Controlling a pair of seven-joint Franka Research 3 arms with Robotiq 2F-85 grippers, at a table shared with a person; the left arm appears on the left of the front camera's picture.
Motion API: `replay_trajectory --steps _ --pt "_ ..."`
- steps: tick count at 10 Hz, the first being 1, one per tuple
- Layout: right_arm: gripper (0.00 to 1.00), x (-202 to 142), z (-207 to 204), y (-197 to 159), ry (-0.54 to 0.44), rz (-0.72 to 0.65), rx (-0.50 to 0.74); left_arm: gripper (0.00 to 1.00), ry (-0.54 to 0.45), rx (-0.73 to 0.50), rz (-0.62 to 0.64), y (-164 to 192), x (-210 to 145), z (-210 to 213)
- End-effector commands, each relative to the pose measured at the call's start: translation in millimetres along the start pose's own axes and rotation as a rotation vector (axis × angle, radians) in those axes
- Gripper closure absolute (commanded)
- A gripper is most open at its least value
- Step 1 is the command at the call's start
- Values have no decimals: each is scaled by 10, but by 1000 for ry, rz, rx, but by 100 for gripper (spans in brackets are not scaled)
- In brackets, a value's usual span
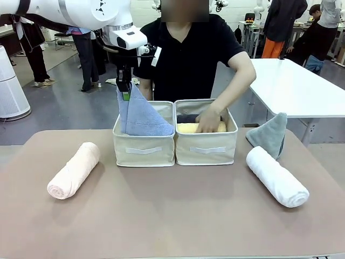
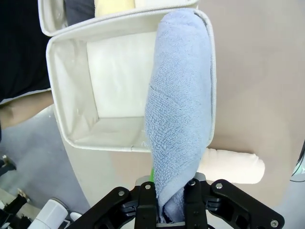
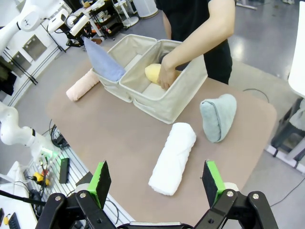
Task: Sort the towels based on their folding style.
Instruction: Pick up one triangle-folded towel and place it in the left Fabric basket.
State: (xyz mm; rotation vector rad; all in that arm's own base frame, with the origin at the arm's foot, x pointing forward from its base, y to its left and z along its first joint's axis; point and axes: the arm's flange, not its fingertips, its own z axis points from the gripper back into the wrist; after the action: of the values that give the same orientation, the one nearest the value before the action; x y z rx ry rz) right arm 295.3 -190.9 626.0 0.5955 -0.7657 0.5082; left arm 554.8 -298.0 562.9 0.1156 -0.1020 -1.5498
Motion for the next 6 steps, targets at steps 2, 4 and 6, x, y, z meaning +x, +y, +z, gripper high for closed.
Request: replay_trajectory --steps 2,4,6 --pt "0 -6 -13 -1 0 1 6 83 19 5 34 44 28 -153" --pt "0 -6 -13 -1 0 1 6 83 43 -3 44 56 -1 -265" --pt "0 -6 -13 -1 0 1 6 83 51 -18 45 20 -26 -373"
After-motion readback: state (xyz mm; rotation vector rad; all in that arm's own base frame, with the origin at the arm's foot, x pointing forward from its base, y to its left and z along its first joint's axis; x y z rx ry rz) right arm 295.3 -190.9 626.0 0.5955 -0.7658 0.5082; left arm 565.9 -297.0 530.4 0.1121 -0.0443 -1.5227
